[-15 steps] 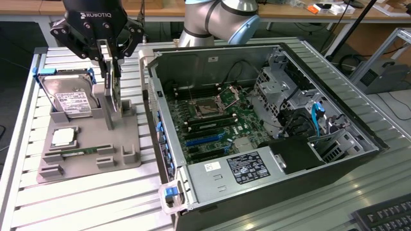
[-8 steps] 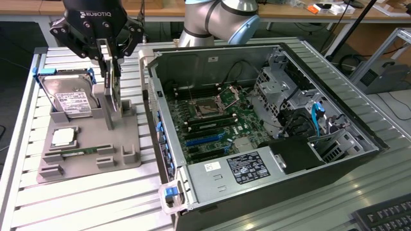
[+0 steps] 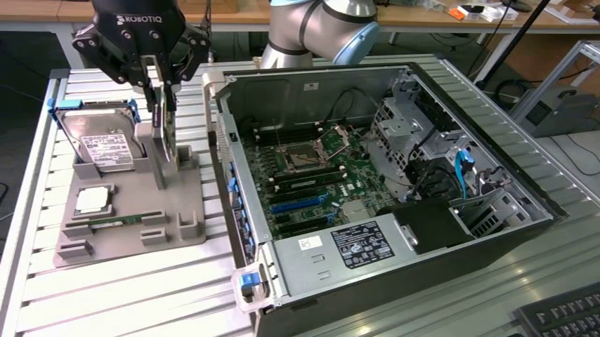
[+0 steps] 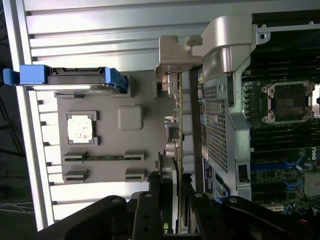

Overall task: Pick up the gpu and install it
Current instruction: 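Pick up the gpu and move the gpu toward the slot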

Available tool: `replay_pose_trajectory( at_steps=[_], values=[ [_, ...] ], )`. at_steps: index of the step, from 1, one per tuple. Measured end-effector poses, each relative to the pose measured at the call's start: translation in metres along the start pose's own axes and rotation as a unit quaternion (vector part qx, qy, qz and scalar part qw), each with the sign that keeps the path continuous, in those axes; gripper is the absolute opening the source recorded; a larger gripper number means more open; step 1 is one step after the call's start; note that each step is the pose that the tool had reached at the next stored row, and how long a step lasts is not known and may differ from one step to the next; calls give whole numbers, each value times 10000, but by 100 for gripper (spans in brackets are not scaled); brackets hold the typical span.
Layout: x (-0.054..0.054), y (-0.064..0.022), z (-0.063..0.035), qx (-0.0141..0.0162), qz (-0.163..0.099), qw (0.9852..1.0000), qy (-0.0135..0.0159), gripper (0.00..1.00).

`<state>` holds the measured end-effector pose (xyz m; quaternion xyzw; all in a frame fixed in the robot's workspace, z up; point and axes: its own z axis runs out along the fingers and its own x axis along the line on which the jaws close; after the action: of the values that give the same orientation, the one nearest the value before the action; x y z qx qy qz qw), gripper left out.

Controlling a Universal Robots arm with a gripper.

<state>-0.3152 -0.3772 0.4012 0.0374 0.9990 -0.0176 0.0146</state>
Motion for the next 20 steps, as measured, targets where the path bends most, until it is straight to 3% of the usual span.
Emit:
replay_pose_trajectory(
  at_steps=[12, 20],
  values=[
    [0, 0, -8, 0, 0, 10000, 1, 27],
    [-2, -2, -67, 0, 0, 10000, 0, 27]
  ],
)
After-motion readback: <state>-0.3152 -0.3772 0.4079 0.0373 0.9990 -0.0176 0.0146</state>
